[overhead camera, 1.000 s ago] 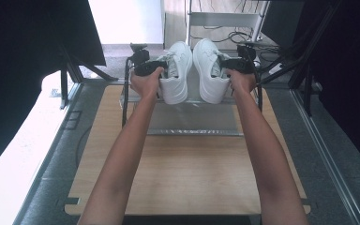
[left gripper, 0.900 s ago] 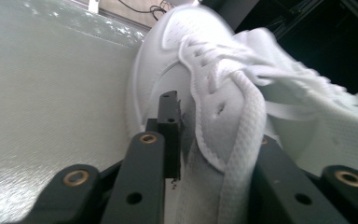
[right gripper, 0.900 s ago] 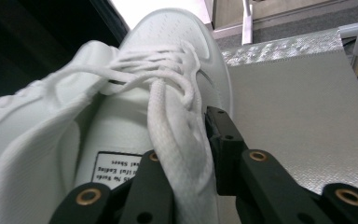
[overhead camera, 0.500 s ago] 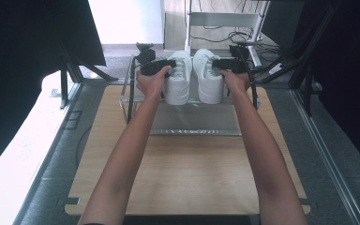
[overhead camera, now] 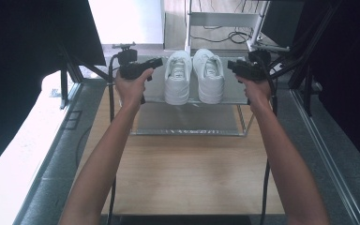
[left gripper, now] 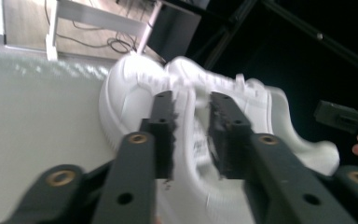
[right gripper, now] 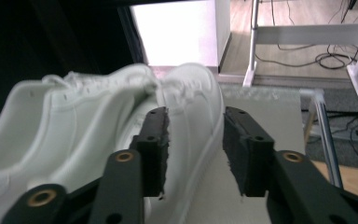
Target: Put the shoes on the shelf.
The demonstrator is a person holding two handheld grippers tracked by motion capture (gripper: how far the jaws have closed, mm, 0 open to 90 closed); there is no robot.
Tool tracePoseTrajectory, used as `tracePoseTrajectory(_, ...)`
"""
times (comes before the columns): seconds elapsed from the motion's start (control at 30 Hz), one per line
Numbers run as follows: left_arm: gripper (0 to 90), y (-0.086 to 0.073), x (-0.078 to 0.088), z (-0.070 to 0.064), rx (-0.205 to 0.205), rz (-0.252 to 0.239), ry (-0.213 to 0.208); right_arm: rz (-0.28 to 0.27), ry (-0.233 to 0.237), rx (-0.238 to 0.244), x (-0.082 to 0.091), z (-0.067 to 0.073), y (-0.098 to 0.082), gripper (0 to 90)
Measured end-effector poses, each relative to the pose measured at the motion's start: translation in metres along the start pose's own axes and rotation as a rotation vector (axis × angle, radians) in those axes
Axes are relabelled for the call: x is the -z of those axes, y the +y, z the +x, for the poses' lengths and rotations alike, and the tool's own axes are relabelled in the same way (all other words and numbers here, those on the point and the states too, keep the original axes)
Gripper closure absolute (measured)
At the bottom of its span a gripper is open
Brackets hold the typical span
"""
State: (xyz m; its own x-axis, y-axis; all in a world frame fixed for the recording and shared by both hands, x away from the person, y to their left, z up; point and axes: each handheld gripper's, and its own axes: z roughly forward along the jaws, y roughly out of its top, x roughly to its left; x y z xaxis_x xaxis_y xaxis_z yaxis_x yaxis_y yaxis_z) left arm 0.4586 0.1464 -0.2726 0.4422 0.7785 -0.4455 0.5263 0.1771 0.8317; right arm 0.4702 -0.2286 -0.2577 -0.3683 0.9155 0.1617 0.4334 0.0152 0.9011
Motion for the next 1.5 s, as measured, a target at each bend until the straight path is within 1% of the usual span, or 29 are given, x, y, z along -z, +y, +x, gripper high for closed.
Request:
tracePoseTrajectory(0.1,81.0,-0.012,0.005,0.005,-0.015,0.034,0.002,0.036,0.018,0.006,0.004,-0.007,-0.018,76.4)
tracePoseTrajectory(0.2,84.9,-0.024,0.005,0.01,-0.026,0.072,0.012,0.056,0.038,0.011,0.004,-0.011,-0.029,81.6)
tracePoseTrajectory(0.27,87.9,-0.031,0.003,0.013,-0.023,0.099,0.0,0.077,0.043,0.028,0.001,-0.012,-0.037,84.1)
tracePoseTrajectory(0.43,89.4,-0.045,-0.005,0.017,-0.014,0.129,-0.016,0.104,0.038,0.077,-0.009,-0.01,-0.046,85.4)
tracePoseTrajectory(0.57,89.6,-0.05,-0.011,0.016,-0.015,0.145,-0.02,0.131,0.038,0.106,-0.015,-0.005,-0.051,84.0)
tracePoseTrajectory(0.67,89.6,-0.054,-0.015,0.013,-0.012,0.149,-0.043,0.146,0.048,0.11,-0.019,-0.002,-0.054,83.8)
tracePoseTrajectory(0.7,89.6,-0.056,-0.016,0.011,-0.014,0.148,-0.04,0.153,0.051,0.114,-0.02,-0.001,-0.054,84.2)
tracePoseTrajectory(0.77,89.7,-0.057,-0.016,0.01,-0.015,0.14,-0.034,0.16,0.041,0.122,-0.022,0.001,-0.056,85.5)
tracePoseTrajectory(0.9,89.8,-0.057,-0.016,0.012,-0.001,0.14,-0.043,0.161,0.054,0.105,-0.023,0.001,-0.058,89.8)
tracePoseTrajectory(1.0,89.9,-0.057,-0.016,0.012,0.006,0.136,-0.042,0.162,0.039,0.113,-0.023,0.005,-0.057,90.0)
tracePoseTrajectory(1.1,90.0,-0.057,-0.016,0.012,0.018,0.129,-0.045,0.172,0.035,0.111,-0.023,0.006,-0.056,90.0)
tracePoseTrajectory(1.23,90.0,-0.058,-0.017,0.013,0.037,0.119,-0.047,0.177,0.066,0.097,-0.023,0.009,-0.055,90.0)
tracePoseTrajectory(1.27,90.0,-0.058,-0.018,0.013,0.046,0.117,-0.05,0.178,0.078,0.103,-0.024,0.011,-0.055,90.0)
tracePoseTrajectory(1.33,90.0,-0.058,-0.02,0.012,0.066,0.114,-0.066,0.178,0.079,0.135,-0.024,0.018,-0.055,90.0)
tracePoseTrajectory(1.37,90.0,-0.058,-0.023,0.009,0.065,0.12,-0.069,0.179,0.075,0.15,-0.024,0.022,-0.055,90.0)
tracePoseTrajectory(1.4,90.0,-0.058,-0.024,0.007,0.057,0.127,-0.055,0.185,0.074,0.159,-0.025,0.024,-0.054,90.0)
tracePoseTrajectory(1.43,90.0,-0.058,-0.025,0.004,0.043,0.12,-0.04,0.189,0.062,0.161,-0.025,0.025,-0.054,90.0)
tracePoseTrajectory(1.47,90.0,-0.058,-0.025,0.003,0.041,0.116,-0.035,0.185,0.061,0.16,-0.026,0.024,-0.054,90.0)
tracePoseTrajectory(1.5,90.0,-0.058,-0.025,0.003,0.039,0.119,-0.036,0.184,0.076,0.139,-0.026,0.021,-0.054,90.0)
